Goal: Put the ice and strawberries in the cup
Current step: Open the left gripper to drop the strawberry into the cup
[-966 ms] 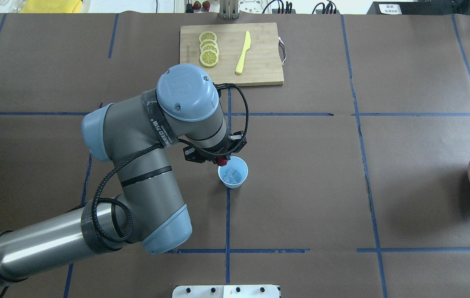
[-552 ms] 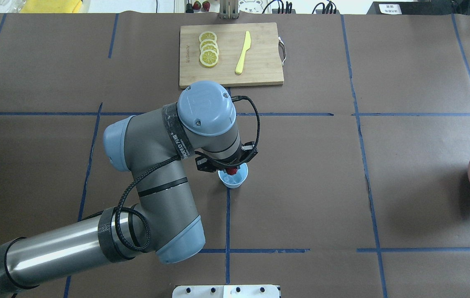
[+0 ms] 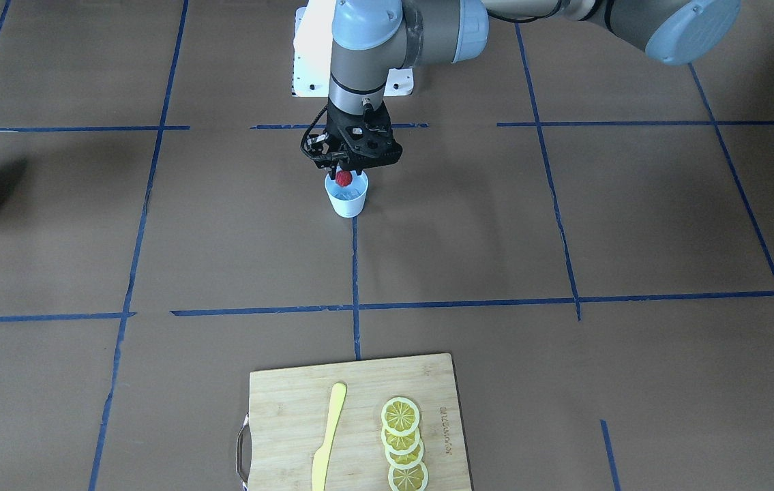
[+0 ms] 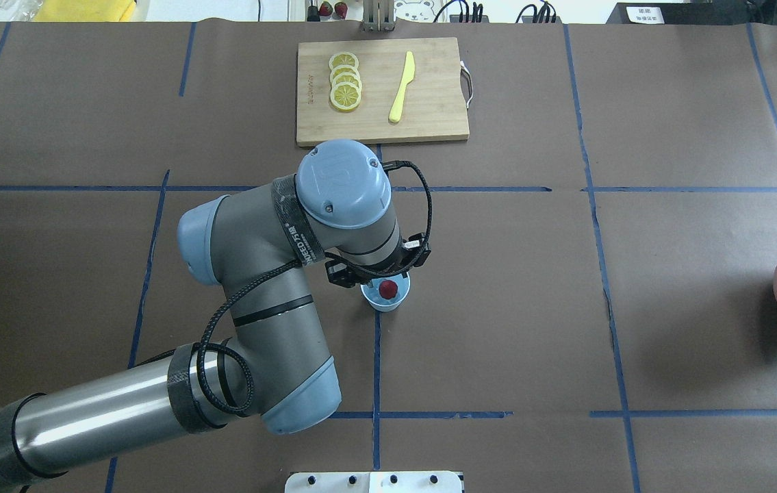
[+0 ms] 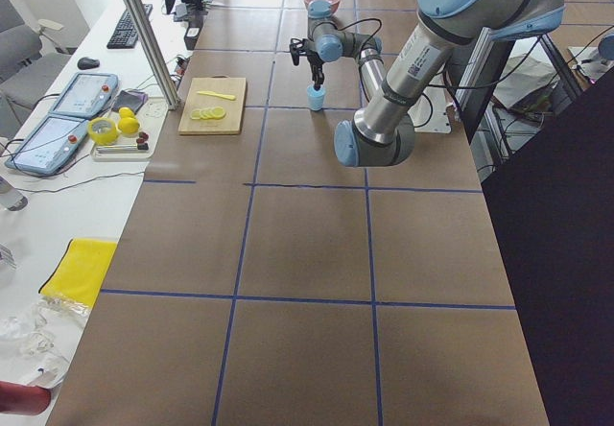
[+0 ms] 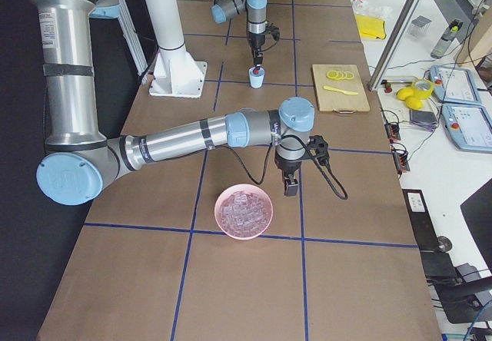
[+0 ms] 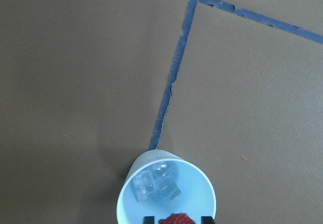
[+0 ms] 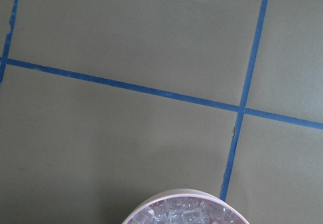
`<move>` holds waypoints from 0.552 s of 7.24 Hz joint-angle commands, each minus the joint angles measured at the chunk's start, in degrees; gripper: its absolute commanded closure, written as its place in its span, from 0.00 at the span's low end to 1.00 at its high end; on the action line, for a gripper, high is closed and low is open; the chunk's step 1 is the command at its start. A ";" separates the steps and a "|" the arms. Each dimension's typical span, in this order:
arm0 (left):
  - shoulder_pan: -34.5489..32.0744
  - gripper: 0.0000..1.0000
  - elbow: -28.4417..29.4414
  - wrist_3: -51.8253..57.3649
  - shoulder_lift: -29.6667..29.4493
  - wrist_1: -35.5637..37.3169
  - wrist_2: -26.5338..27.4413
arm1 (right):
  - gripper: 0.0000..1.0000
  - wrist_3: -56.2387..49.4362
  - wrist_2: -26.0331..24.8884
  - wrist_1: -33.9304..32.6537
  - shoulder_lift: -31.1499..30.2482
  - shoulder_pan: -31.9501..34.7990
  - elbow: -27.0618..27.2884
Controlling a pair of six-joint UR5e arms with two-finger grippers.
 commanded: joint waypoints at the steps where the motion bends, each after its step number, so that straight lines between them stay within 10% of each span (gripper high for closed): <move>1: -0.01 0.00 -0.19 0.19 0.06 -0.13 0.44 | 0.00 0.00 0.00 0.00 0.00 0.02 0.03; 4: -4.56 0.00 -2.38 0.72 0.32 1.88 -0.96 | 0.00 -0.70 2.70 0.09 -2.36 1.77 -0.24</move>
